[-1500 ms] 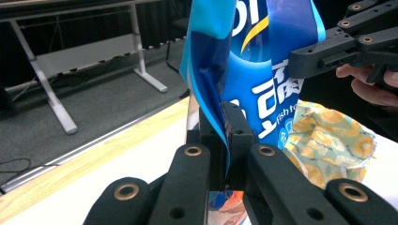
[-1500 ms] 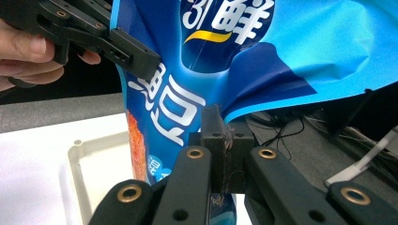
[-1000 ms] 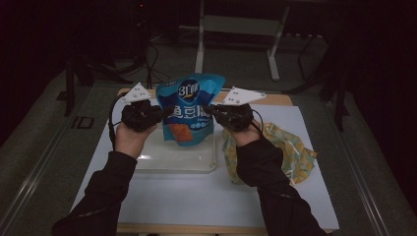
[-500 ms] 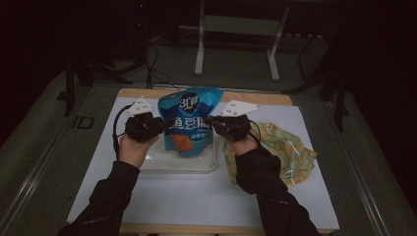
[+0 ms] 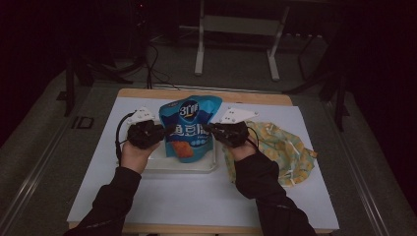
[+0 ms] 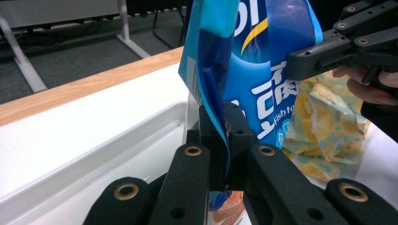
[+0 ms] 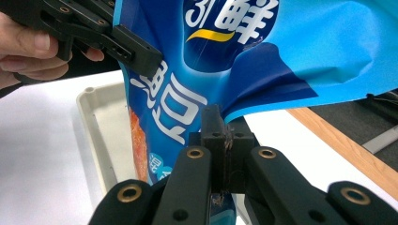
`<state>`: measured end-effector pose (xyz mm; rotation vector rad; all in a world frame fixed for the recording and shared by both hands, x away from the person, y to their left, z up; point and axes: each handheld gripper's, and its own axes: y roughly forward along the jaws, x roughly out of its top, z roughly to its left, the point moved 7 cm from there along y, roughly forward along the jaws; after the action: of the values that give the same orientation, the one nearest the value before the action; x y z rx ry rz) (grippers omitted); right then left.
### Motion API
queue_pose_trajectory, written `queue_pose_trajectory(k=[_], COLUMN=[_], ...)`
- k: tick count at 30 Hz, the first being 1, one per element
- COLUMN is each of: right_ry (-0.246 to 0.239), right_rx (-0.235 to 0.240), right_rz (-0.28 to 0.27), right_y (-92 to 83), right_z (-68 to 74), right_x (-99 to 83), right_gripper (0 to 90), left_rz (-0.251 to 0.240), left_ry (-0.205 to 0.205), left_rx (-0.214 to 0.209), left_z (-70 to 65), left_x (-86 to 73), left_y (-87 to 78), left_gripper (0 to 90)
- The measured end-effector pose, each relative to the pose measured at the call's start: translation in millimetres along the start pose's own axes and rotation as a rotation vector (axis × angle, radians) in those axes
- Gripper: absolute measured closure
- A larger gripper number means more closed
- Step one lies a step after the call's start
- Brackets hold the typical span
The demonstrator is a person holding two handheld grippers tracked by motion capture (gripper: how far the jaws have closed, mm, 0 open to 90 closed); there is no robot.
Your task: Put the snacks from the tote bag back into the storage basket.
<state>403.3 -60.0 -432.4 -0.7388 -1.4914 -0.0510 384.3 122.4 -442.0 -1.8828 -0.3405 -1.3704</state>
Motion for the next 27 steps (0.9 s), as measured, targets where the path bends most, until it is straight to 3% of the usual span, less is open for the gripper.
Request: queue_pose_trajectory(k=[17, 27], right_ry=[-0.002, 0.020], right_rx=[0.019, 0.043], right_rz=[0.034, 0.012], right_y=[5.6, 2.1], right_z=[3.0, 4.1], right_x=[-18.5, -24.1], right_gripper=[89.6, 89.4], left_rz=[0.009, -0.017], left_ry=[-0.013, -0.011], left_rx=[-0.007, -0.022], left_z=[-2.4, -5.3], left_x=[-19.9, -25.1], left_y=[6.5, 3.8], left_gripper=[90.0, 88.7])
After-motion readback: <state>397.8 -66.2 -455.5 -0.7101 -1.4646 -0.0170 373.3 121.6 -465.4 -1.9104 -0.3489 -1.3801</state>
